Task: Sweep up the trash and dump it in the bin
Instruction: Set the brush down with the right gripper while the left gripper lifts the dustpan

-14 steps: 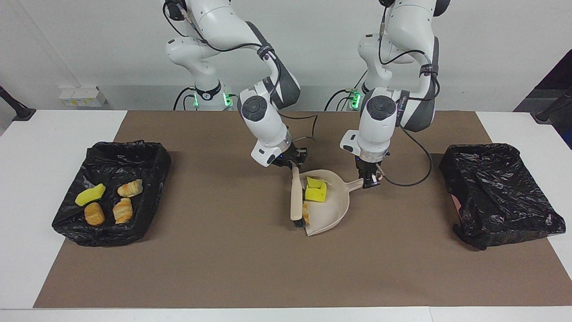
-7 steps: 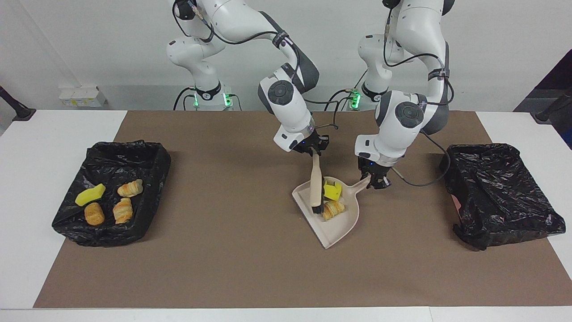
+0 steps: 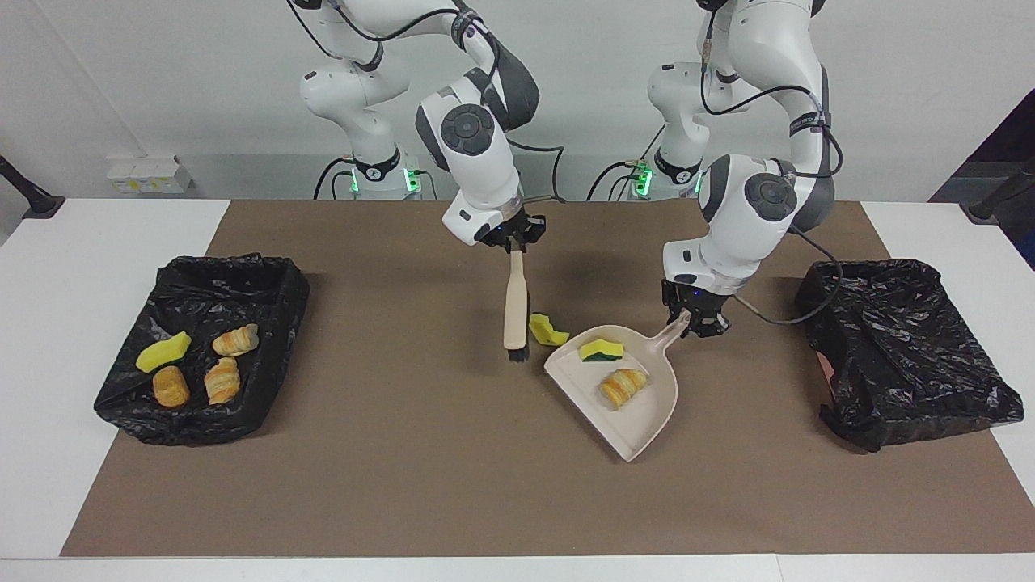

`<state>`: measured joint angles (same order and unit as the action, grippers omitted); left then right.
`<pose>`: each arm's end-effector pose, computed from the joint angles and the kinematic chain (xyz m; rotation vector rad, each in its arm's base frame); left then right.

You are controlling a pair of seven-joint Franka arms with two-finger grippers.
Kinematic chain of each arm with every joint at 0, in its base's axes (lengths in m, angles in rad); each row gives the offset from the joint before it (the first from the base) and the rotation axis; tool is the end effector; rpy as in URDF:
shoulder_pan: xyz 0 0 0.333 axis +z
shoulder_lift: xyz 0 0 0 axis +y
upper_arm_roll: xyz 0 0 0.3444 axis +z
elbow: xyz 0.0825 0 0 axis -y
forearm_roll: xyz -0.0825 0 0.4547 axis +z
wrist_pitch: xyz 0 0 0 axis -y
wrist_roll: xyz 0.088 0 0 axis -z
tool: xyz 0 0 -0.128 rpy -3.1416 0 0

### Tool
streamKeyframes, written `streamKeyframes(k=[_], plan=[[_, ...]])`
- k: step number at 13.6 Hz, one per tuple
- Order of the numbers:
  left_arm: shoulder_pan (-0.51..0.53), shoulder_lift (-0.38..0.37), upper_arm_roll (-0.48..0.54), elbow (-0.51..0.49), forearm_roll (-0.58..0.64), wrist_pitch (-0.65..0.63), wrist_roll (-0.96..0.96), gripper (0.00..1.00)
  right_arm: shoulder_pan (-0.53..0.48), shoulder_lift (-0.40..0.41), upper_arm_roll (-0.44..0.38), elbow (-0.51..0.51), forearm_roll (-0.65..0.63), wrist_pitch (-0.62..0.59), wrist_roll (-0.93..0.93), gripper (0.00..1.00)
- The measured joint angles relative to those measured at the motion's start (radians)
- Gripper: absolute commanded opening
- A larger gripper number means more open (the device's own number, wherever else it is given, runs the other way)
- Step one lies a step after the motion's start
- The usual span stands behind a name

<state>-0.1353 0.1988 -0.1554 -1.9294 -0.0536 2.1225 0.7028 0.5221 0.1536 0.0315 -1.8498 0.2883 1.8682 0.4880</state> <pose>0.6376 -0.1914 0.3570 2.7181 -1.4191 0.0184 0.5416 0.3663 0.4101 -2.9466 0.0563 0.3757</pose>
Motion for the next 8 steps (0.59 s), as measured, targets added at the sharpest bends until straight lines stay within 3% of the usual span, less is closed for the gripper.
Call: streamKeyframes(k=[3, 8], plan=[[0.013, -0.001, 0.001, -0.001, 0.064, 0.001, 0.057, 0.00, -0.002, -0.006, -0.001, -0.051, -0.019, 0.019, 0.000, 0.00], [0.073, -0.024, 0.003, -0.002, 0.145, -0.005, 0.374, 0.00, 0.013, -0.016, 0.000, -0.152, -0.049, 0.095, 0.000, 0.00]])
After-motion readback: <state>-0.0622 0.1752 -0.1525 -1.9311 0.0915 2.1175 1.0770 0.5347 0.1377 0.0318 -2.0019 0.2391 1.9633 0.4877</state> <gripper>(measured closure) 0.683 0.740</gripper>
